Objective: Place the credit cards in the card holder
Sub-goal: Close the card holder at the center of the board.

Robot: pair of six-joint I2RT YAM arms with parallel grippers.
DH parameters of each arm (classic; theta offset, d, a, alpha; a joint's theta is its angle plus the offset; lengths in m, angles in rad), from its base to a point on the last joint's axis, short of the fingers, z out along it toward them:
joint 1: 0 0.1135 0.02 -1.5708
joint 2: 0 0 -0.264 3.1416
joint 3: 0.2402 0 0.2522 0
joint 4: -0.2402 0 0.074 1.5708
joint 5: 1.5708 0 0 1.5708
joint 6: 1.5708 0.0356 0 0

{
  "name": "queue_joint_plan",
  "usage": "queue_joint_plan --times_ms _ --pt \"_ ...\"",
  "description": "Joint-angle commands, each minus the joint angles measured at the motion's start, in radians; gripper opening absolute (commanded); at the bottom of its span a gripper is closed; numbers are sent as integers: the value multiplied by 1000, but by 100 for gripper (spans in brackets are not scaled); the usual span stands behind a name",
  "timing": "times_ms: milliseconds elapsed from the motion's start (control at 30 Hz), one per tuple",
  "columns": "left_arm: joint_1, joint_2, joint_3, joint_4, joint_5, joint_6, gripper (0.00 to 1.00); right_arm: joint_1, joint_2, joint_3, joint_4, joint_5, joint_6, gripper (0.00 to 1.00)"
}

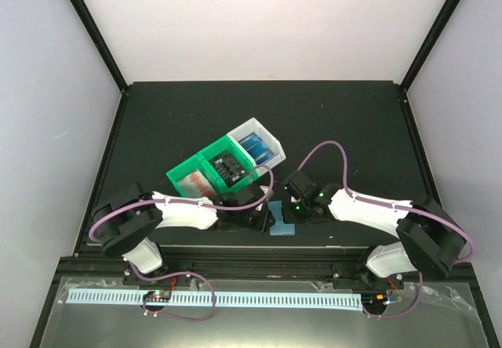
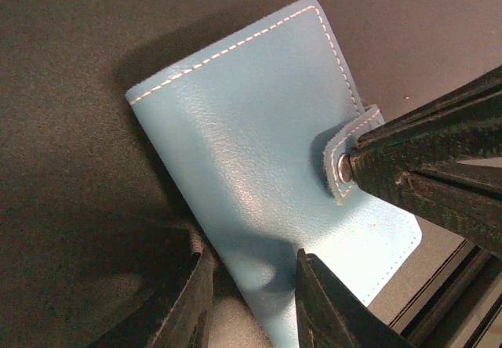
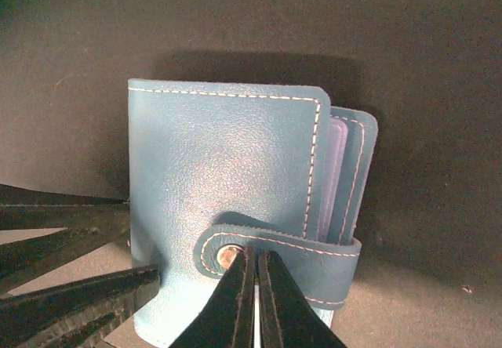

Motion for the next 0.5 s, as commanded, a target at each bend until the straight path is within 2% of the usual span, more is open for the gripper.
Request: queue_joint_plan --times_ms 0,133,467 --pt "15 -29 -14 15 -21 -24 30 11 -15 37 -63 47 -12 9" --pt "16 -25 -17 20 -18 -31 30 13 -4 61 -80 52 -25 12" --pt "17 -17 -24 31 -5 -46 28 48 30 98 -98 78 -34 14"
